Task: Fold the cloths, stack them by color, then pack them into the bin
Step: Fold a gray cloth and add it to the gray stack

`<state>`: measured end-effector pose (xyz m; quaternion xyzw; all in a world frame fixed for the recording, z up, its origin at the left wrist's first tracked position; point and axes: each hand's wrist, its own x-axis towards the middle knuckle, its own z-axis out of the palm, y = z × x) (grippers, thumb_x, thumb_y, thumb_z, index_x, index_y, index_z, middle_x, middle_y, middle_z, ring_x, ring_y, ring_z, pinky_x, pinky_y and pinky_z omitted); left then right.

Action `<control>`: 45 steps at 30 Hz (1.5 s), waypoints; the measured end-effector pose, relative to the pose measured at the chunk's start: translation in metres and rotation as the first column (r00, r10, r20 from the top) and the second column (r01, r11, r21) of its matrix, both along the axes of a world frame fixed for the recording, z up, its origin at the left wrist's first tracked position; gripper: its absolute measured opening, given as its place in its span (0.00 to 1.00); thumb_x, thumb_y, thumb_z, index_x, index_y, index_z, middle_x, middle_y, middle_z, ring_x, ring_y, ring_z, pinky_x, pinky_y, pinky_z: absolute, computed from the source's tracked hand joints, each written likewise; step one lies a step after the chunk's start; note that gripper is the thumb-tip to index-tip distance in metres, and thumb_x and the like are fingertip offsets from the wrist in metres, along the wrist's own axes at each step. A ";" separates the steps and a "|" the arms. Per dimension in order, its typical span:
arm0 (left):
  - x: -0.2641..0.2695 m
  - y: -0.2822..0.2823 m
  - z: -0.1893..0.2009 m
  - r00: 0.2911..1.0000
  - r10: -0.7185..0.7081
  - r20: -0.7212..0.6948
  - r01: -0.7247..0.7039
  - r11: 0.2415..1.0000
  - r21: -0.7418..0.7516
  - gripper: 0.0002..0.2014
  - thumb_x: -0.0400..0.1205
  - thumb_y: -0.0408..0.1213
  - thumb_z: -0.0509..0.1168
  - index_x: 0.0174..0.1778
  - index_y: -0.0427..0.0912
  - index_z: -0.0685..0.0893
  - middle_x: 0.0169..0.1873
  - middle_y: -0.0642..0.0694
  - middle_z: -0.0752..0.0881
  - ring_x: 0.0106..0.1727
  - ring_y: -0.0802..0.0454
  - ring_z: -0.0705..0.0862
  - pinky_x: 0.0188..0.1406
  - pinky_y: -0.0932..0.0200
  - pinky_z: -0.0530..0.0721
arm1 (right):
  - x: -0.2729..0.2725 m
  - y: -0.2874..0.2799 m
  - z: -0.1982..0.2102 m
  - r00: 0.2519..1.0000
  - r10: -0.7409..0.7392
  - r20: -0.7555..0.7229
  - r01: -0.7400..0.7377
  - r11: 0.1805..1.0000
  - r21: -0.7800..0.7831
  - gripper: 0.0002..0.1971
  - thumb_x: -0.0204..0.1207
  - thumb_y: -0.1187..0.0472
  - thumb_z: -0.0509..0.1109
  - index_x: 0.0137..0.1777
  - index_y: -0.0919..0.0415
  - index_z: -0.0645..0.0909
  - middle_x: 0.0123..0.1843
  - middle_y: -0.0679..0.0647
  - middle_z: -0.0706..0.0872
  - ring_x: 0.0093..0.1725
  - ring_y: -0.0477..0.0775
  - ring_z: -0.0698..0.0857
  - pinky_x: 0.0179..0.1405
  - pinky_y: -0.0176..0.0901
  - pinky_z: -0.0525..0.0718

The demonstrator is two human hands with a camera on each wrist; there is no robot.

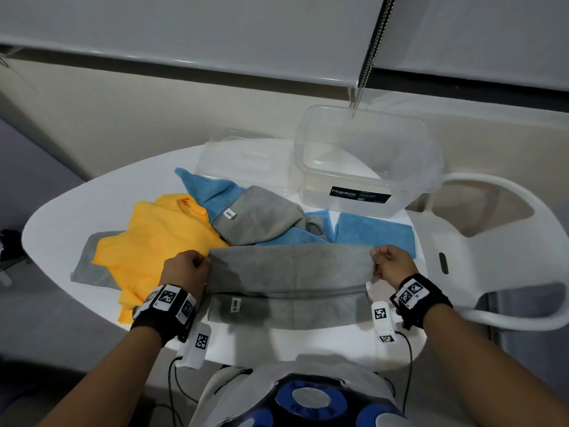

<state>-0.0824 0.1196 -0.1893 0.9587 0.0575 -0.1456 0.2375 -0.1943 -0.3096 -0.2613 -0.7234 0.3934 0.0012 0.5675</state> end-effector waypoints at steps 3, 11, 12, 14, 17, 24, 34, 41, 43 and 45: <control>0.006 0.004 -0.007 1.000 0.007 -0.001 -0.007 0.999 -0.042 0.07 0.82 0.42 0.65 0.43 0.45 0.86 0.37 0.41 0.89 0.43 0.38 0.84 0.38 0.55 0.78 | 0.001 0.003 -0.001 1.000 -0.023 0.009 0.023 1.000 0.005 0.07 0.82 0.59 0.69 0.43 0.60 0.82 0.40 0.61 0.89 0.38 0.61 0.87 0.45 0.68 0.88; 0.014 0.000 -0.018 1.000 0.014 0.013 -0.013 0.999 -0.034 0.11 0.83 0.43 0.65 0.55 0.43 0.86 0.49 0.39 0.89 0.51 0.37 0.84 0.43 0.55 0.79 | 0.007 0.008 0.001 0.999 -0.020 0.033 0.019 0.999 0.029 0.03 0.80 0.59 0.71 0.46 0.57 0.82 0.48 0.61 0.89 0.44 0.60 0.88 0.47 0.65 0.89; 0.013 -0.001 -0.018 1.000 0.015 0.003 -0.015 0.999 -0.041 0.11 0.82 0.42 0.66 0.57 0.44 0.86 0.49 0.41 0.88 0.52 0.38 0.84 0.43 0.55 0.79 | 0.007 0.010 0.003 1.000 -0.003 0.029 0.002 0.999 0.054 0.02 0.79 0.62 0.72 0.48 0.57 0.81 0.50 0.62 0.89 0.45 0.61 0.88 0.46 0.65 0.89; 0.011 -0.002 -0.018 1.000 0.020 -0.017 -0.021 0.998 -0.055 0.12 0.80 0.41 0.69 0.58 0.45 0.85 0.50 0.43 0.88 0.54 0.40 0.84 0.45 0.56 0.79 | 0.006 0.014 0.007 0.999 0.028 0.019 -0.030 0.996 0.083 0.08 0.77 0.67 0.73 0.52 0.57 0.80 0.51 0.62 0.88 0.46 0.61 0.88 0.43 0.61 0.89; 0.009 -0.003 -0.017 1.000 0.021 -0.018 -0.022 0.998 -0.053 0.14 0.78 0.39 0.70 0.60 0.44 0.84 0.52 0.43 0.89 0.55 0.40 0.85 0.48 0.54 0.81 | 0.003 0.016 0.008 0.998 0.059 -0.001 -0.059 0.997 0.047 0.13 0.74 0.70 0.75 0.53 0.58 0.79 0.50 0.60 0.88 0.44 0.56 0.87 0.37 0.48 0.85; -0.012 -0.001 -0.021 0.951 -0.133 -0.278 0.196 0.957 0.215 0.12 0.81 0.46 0.63 0.48 0.41 0.85 0.46 0.39 0.87 0.45 0.39 0.84 0.37 0.57 0.78 | -0.029 0.014 -0.009 0.867 0.337 -0.367 -0.408 0.903 -0.135 0.16 0.66 0.52 0.82 0.47 0.47 0.78 0.42 0.48 0.87 0.45 0.51 0.85 0.52 0.44 0.80; -0.035 0.005 -0.037 0.926 -0.230 -0.299 0.305 0.923 0.235 0.10 0.81 0.39 0.59 0.52 0.49 0.86 0.47 0.42 0.89 0.45 0.43 0.86 0.37 0.57 0.82 | -0.050 0.025 -0.008 0.825 0.398 -0.403 -0.506 0.836 -0.211 0.14 0.62 0.67 0.82 0.35 0.48 0.83 0.35 0.47 0.86 0.36 0.49 0.83 0.40 0.34 0.78; -0.038 0.022 -0.034 0.976 -0.158 -0.151 0.181 0.972 0.148 0.09 0.80 0.43 0.63 0.52 0.50 0.86 0.43 0.39 0.88 0.43 0.37 0.85 0.41 0.49 0.86 | -0.051 0.018 -0.002 0.866 0.346 -0.361 -0.440 0.870 -0.221 0.12 0.65 0.68 0.81 0.34 0.51 0.82 0.33 0.48 0.85 0.33 0.50 0.81 0.36 0.37 0.77; -0.038 0.023 -0.031 0.981 -0.157 -0.114 0.172 0.976 0.133 0.08 0.79 0.44 0.65 0.49 0.48 0.86 0.41 0.39 0.88 0.43 0.37 0.85 0.40 0.50 0.85 | -0.050 0.017 -0.001 0.878 0.327 -0.349 -0.418 0.879 -0.230 0.12 0.65 0.68 0.81 0.35 0.51 0.83 0.34 0.50 0.85 0.35 0.52 0.82 0.39 0.40 0.79; -0.037 0.022 -0.030 0.985 -0.150 -0.080 0.158 0.982 0.105 0.08 0.79 0.44 0.66 0.50 0.48 0.87 0.42 0.39 0.89 0.44 0.37 0.85 0.41 0.51 0.84 | -0.048 0.019 0.001 0.889 0.307 -0.340 -0.399 0.883 -0.248 0.11 0.66 0.67 0.80 0.36 0.51 0.83 0.35 0.50 0.85 0.37 0.53 0.83 0.42 0.41 0.79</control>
